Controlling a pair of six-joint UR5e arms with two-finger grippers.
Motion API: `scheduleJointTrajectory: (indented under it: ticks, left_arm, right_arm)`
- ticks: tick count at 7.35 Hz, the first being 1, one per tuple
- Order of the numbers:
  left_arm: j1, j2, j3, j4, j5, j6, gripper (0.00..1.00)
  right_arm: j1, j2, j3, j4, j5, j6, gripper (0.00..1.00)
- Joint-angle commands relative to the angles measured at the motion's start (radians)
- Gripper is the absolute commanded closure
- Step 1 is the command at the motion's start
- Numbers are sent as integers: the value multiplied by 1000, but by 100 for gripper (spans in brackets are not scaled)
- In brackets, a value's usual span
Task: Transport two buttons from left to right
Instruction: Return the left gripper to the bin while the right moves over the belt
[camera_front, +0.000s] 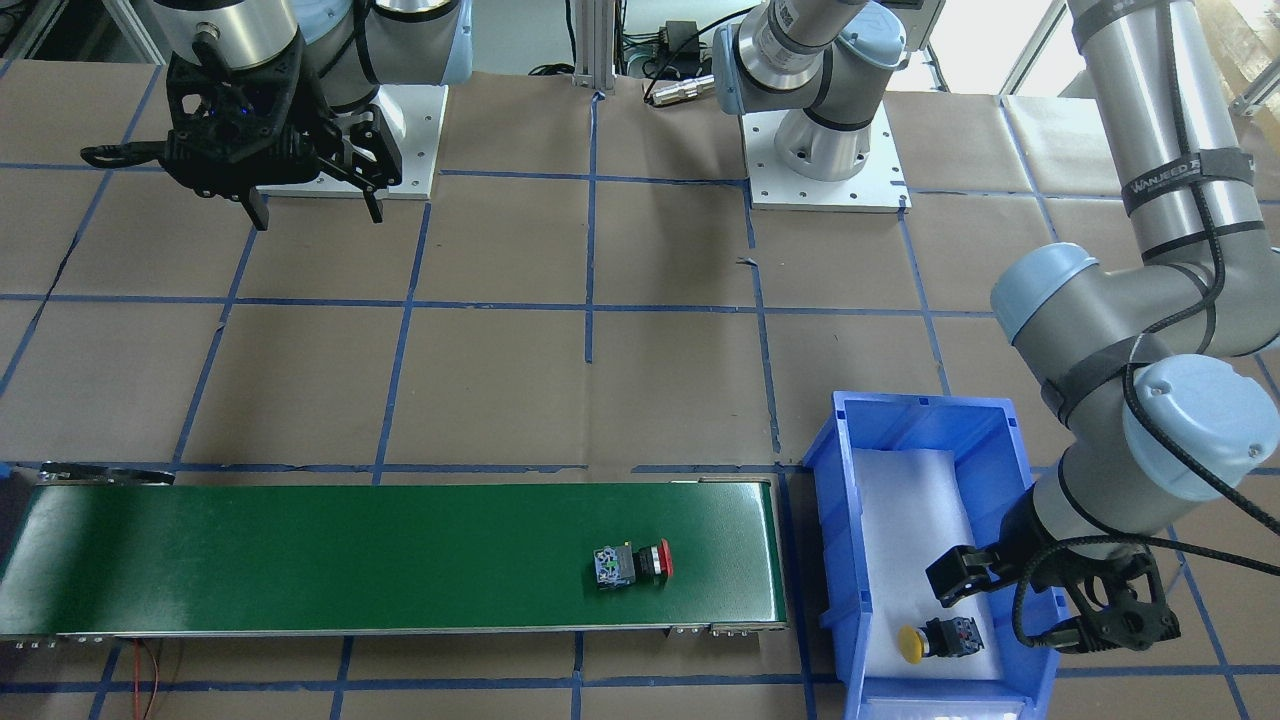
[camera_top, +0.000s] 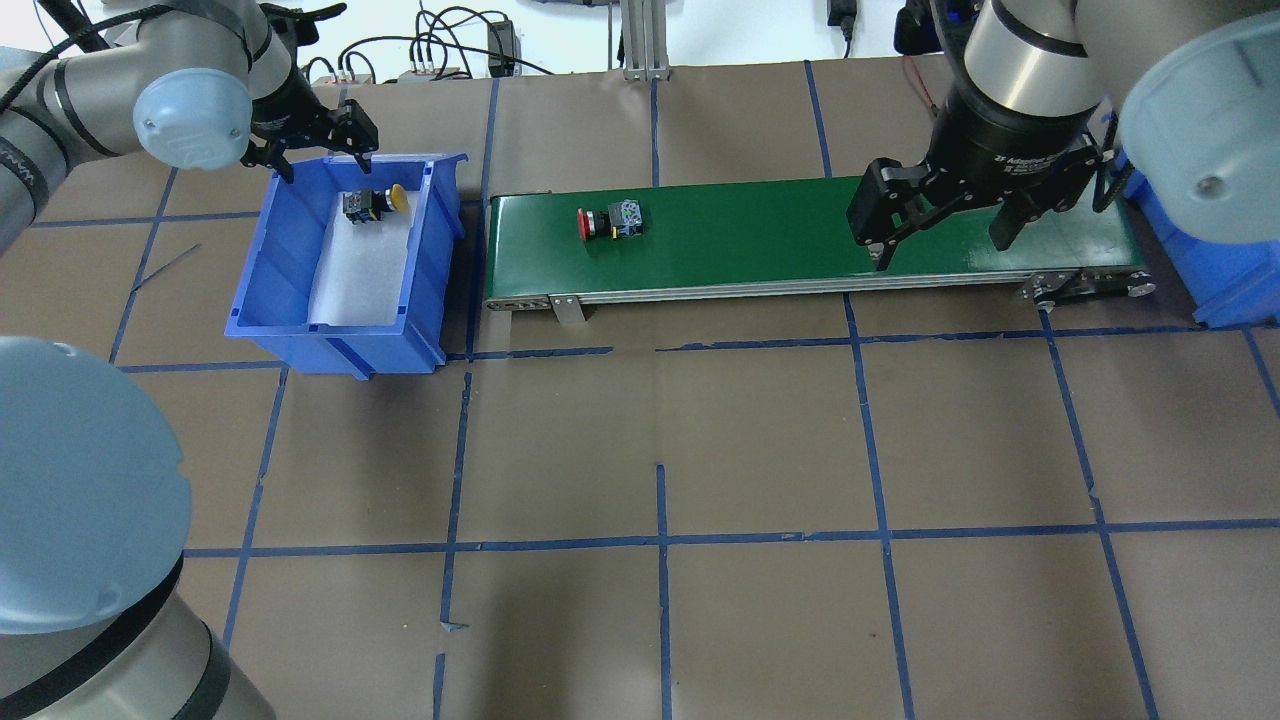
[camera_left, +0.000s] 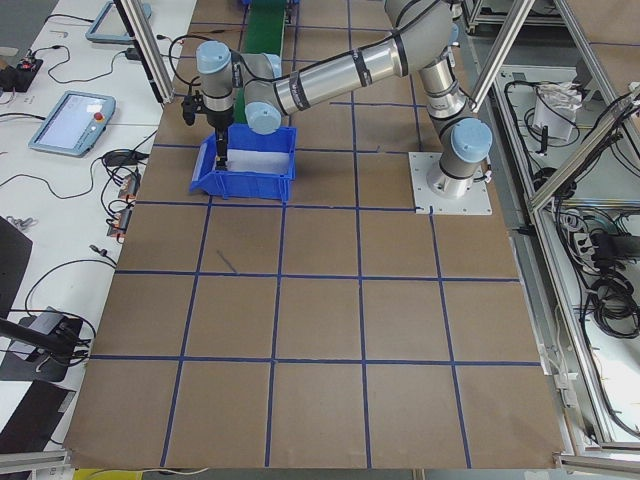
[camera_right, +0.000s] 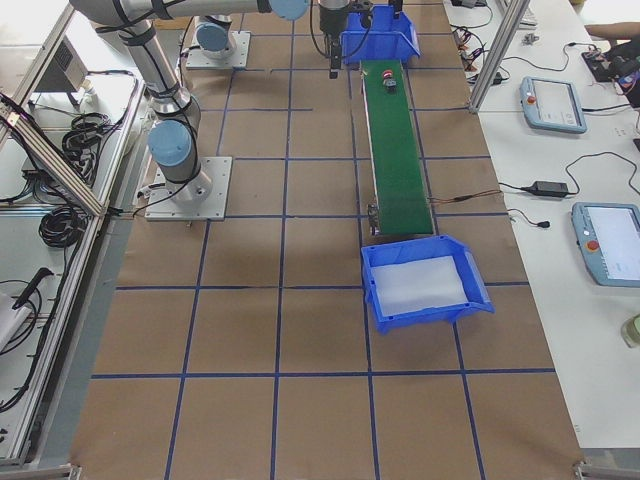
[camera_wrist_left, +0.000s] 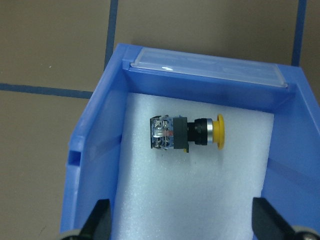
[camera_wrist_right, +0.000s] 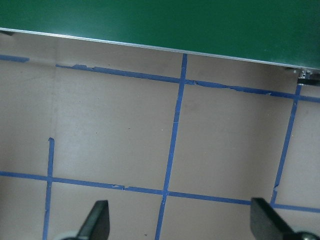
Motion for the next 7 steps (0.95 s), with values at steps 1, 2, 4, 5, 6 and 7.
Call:
scheduleJointTrajectory:
  ticks: [1, 2, 4, 5, 6, 7]
  left_arm:
    - [-5, -38, 6, 25, -1, 0, 7]
    - [-10, -47, 8, 51, -1, 7, 8]
    - [-10, -64, 6, 68, -2, 11, 9]
    - [-10, -72, 8, 70, -2, 12, 9]
    - [-13, -80, 8, 77, -4, 12, 9]
    - [-11, -81, 8, 89, -4, 14, 9]
  right_arm:
    - [2, 2, 1, -9, 44, -168, 1]
    - [7, -7, 3, 2, 44, -219, 0]
    - [7, -2, 7, -17, 23, -264, 0]
    - [4, 15, 14, -91, 21, -489, 0]
    - [-4, 33, 33, -93, 49, -631, 0]
    - [7, 45, 50, -125, 75, -714, 0]
